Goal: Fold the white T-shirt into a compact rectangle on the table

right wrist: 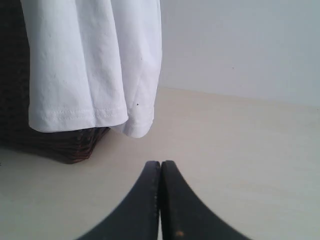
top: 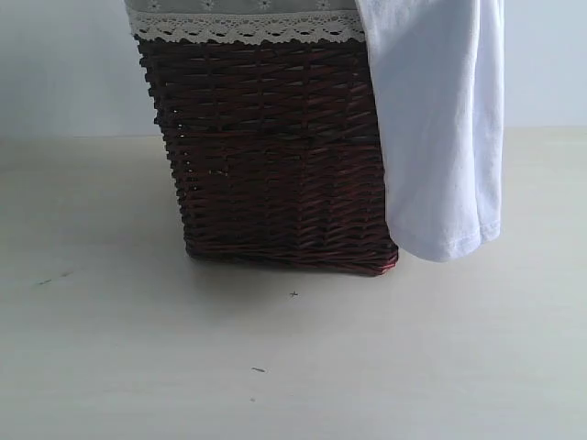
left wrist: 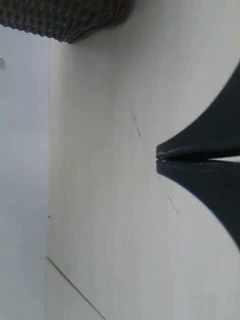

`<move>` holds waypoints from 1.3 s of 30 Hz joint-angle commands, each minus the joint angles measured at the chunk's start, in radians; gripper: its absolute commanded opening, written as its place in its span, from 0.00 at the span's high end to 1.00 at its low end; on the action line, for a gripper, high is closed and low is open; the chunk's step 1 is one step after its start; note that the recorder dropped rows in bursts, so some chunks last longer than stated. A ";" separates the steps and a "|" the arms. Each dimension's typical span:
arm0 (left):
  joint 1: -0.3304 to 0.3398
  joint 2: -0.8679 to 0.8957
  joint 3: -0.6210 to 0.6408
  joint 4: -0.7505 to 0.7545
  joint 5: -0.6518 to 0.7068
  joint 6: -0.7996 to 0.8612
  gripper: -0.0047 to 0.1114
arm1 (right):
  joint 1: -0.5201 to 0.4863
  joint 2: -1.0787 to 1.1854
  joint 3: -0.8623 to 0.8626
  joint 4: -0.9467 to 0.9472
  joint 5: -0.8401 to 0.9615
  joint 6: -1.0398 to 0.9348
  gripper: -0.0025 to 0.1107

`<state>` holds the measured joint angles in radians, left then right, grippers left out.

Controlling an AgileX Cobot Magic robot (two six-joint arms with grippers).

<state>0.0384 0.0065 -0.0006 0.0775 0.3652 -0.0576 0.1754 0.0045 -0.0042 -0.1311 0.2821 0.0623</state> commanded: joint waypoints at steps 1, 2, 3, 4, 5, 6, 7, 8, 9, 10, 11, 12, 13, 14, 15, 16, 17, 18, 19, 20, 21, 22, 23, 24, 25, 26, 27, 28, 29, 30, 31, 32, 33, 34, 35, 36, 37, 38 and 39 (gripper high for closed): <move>-0.001 -0.007 0.001 -0.004 -0.007 -0.002 0.96 | -0.006 -0.005 0.004 -0.001 -0.015 -0.009 0.98; -0.001 -0.007 0.001 -0.004 -0.007 -0.002 0.96 | -0.006 -0.005 0.004 -0.001 -0.015 -0.009 0.98; -0.001 -0.007 0.001 -0.004 -0.007 -0.002 0.96 | -0.006 -0.005 0.004 -0.001 -0.015 -0.009 0.98; -0.001 -0.007 0.001 -0.004 -0.007 -0.002 0.96 | -0.006 -0.005 0.004 -0.001 -0.015 -0.009 0.98; -0.001 -0.007 0.001 -0.004 -0.007 -0.002 0.96 | -0.006 -0.005 0.004 -0.001 -0.015 -0.009 0.98; -0.001 -0.007 0.001 -0.004 -0.007 -0.002 0.96 | -0.006 -0.005 0.004 -0.001 -0.015 -0.009 0.98; -0.001 -0.007 0.001 -0.004 -0.007 -0.002 0.96 | -0.006 -0.005 0.004 -0.001 -0.015 -0.009 0.98; -0.001 -0.007 0.001 -0.004 -0.007 -0.002 0.96 | -0.006 -0.005 0.004 -0.001 -0.015 -0.009 0.98; -0.001 -0.007 0.001 -0.004 -0.007 -0.002 0.96 | -0.006 -0.005 0.004 -0.001 -0.015 -0.009 0.98; -0.001 -0.007 0.001 -0.004 -0.007 -0.002 0.96 | -0.006 -0.005 0.004 -0.001 -0.015 -0.009 0.98; -0.001 -0.007 0.001 -0.004 -0.007 -0.002 0.96 | -0.006 -0.005 0.004 -0.001 -0.015 -0.009 0.98; -0.001 -0.007 0.001 -0.004 -0.007 -0.002 0.96 | -0.006 -0.005 0.004 -0.001 -0.015 -0.009 0.98; -0.001 -0.007 0.001 -0.004 -0.007 -0.002 0.96 | -0.006 -0.005 0.004 -0.001 -0.015 -0.009 0.98; -0.001 -0.007 0.001 -0.004 -0.007 -0.002 0.96 | -0.006 -0.005 0.004 0.000 -0.015 -0.006 0.98; -0.001 -0.007 0.001 -0.004 -0.007 -0.002 0.96 | -0.006 -0.005 0.004 0.027 -0.015 0.011 0.98; -0.001 -0.007 0.001 -0.004 -0.007 -0.002 0.96 | -0.006 -0.005 0.004 0.065 -0.020 0.028 0.98; -0.001 -0.007 0.001 -0.004 -0.007 -0.002 0.96 | -0.006 -0.005 0.004 0.099 -0.022 0.041 0.98; -0.001 -0.007 0.001 -0.004 -0.007 -0.002 0.96 | -0.006 -0.005 0.004 0.124 -0.024 0.045 0.98; -0.001 -0.007 0.001 -0.004 -0.007 -0.002 0.96 | -0.006 -0.005 0.004 0.159 -0.024 0.045 0.98; -0.001 -0.007 0.001 -0.004 -0.007 -0.002 0.96 | -0.006 -0.005 0.004 0.166 -0.024 0.045 0.98; -0.001 -0.007 0.001 -0.004 -0.007 -0.002 0.96 | -0.006 -0.005 0.004 0.168 -0.024 0.045 0.98; -0.001 -0.007 0.001 -0.004 -0.007 -0.002 0.96 | -0.006 -0.005 0.004 0.168 -0.024 0.045 0.98; -0.001 -0.007 0.001 -0.004 -0.007 -0.002 0.96 | -0.006 -0.005 0.004 0.167 -0.018 0.045 0.98; -0.001 -0.007 0.001 -0.004 -0.007 -0.002 0.96 | -0.006 -0.005 0.004 0.162 -0.006 0.043 0.98; -0.001 -0.007 0.001 -0.004 -0.007 -0.002 0.96 | -0.006 -0.005 0.004 0.150 0.000 0.035 0.98; -0.001 -0.007 0.001 -0.004 -0.007 -0.002 0.96 | -0.006 -0.005 0.004 0.148 0.000 0.027 0.98; -0.001 -0.007 0.001 -0.004 -0.007 -0.002 0.96 | -0.006 -0.005 0.004 0.131 0.000 0.013 0.98; -0.001 -0.007 0.001 -0.004 -0.007 -0.002 0.96 | -0.006 -0.005 0.004 0.104 0.000 -0.003 0.98; -0.001 -0.007 0.001 -0.004 -0.007 -0.002 0.96 | -0.006 -0.005 0.004 0.068 -0.002 -0.018 0.98; -0.001 -0.007 0.001 -0.004 -0.007 -0.002 0.96 | -0.006 -0.005 0.004 0.042 -0.005 -0.018 0.98; -0.001 -0.007 0.001 -0.004 -0.007 -0.002 0.96 | -0.006 -0.005 0.004 0.022 -0.015 -0.018 0.98; -0.001 -0.007 0.001 -0.004 -0.007 -0.002 0.96 | -0.006 -0.005 0.004 0.008 -0.032 -0.018 0.98; -0.001 -0.007 0.001 -0.004 -0.007 -0.002 0.96 | -0.006 -0.005 0.004 -0.010 -0.056 -0.018 0.98; -0.001 -0.007 0.001 -0.004 -0.007 -0.002 0.96 | -0.006 -0.004 0.004 -0.022 -0.072 -0.018 0.98; -0.001 -0.007 0.001 -0.004 -0.007 -0.002 0.96 | -0.006 0.026 0.004 -0.042 -0.082 -0.018 0.98; -0.001 -0.007 0.001 -0.004 -0.007 -0.002 0.96 | -0.006 0.065 -0.014 -0.062 -0.082 -0.018 0.98; -0.001 -0.007 0.001 -0.004 -0.007 -0.002 0.96 | -0.006 0.103 -0.029 -0.085 -0.082 -0.018 0.98; -0.001 -0.007 0.001 -0.004 -0.007 -0.002 0.96 | -0.006 0.160 -0.047 -0.108 -0.082 -0.018 0.98; -0.001 -0.007 0.001 -0.004 -0.007 -0.002 0.96 | -0.006 0.226 -0.067 -0.129 -0.082 -0.018 0.98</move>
<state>0.0384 0.0065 -0.0006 0.0775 0.3652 -0.0576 0.1754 0.1136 -0.0272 -0.1957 0.2247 0.0542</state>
